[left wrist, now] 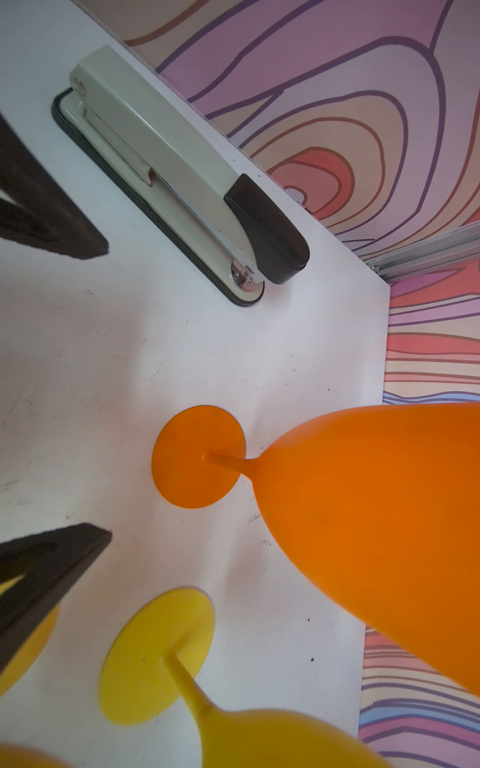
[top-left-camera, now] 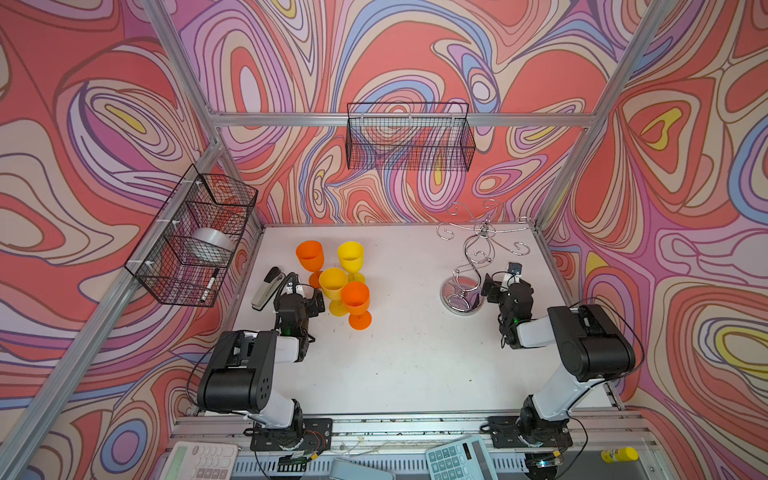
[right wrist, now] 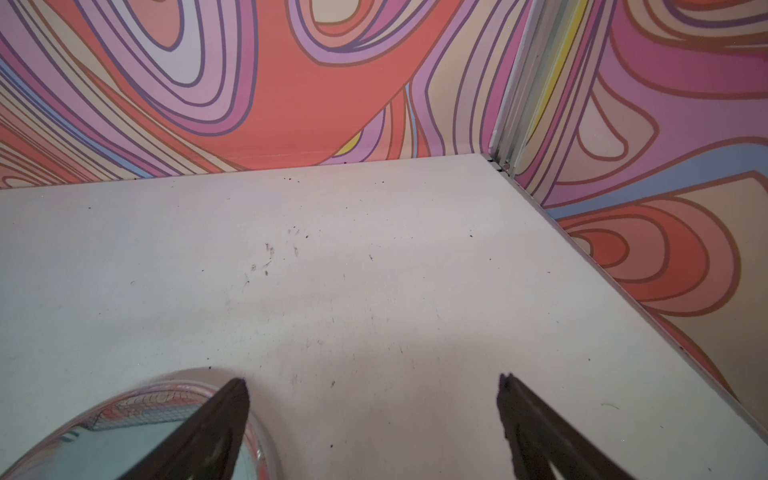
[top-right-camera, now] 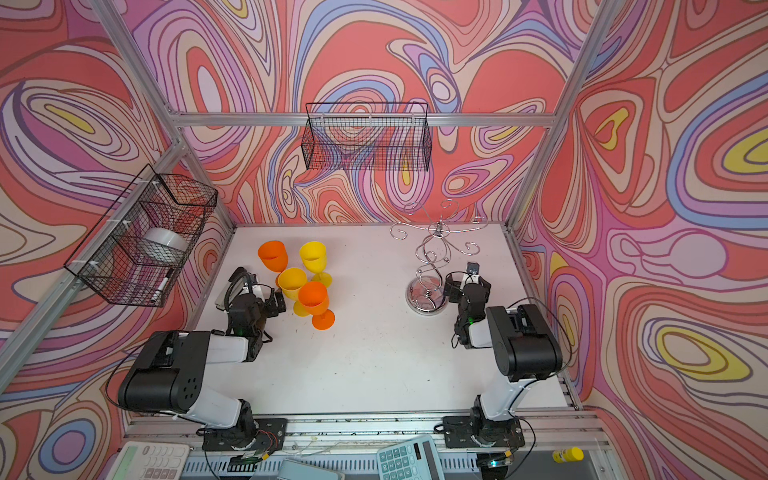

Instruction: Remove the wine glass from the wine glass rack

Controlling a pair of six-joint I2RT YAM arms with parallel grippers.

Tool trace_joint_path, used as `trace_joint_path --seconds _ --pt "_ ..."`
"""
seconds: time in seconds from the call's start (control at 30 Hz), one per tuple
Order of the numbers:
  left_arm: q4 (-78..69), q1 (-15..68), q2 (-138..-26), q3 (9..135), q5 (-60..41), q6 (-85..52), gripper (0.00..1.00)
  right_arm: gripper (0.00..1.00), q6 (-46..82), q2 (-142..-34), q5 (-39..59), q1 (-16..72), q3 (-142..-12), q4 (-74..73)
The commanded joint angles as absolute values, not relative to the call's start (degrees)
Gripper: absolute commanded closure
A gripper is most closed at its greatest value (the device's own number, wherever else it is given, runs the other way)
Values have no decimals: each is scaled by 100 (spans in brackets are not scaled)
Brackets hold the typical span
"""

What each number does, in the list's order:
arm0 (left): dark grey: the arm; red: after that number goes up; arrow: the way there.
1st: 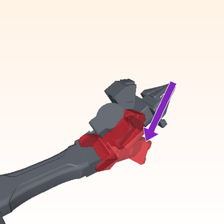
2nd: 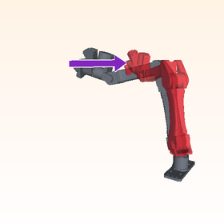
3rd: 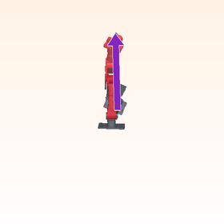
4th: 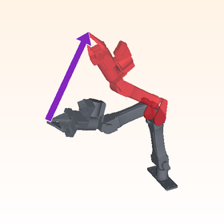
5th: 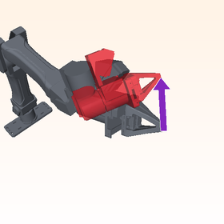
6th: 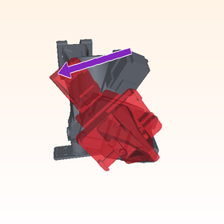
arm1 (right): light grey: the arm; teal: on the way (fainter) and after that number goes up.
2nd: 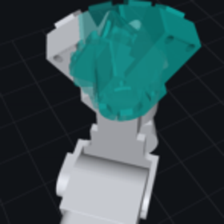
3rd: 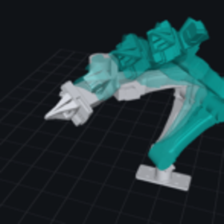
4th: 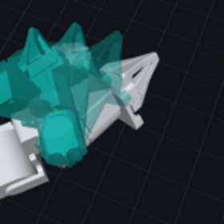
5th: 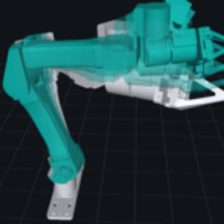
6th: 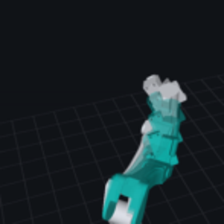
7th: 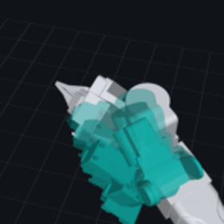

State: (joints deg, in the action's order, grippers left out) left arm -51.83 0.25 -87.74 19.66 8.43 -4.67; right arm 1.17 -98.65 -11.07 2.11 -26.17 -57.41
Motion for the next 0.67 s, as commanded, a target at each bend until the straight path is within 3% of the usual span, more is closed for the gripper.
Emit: trace_joint_path --seconds 0.0,0.63 --pt "-5344 62 -8808 2012 914 -391 0 2 174 -9862 -1063 211 -2612 -5653" --pt "-5344 62 -8807 2004 901 -383 0 2 224 -9861 -820 97 -2672 -5535"
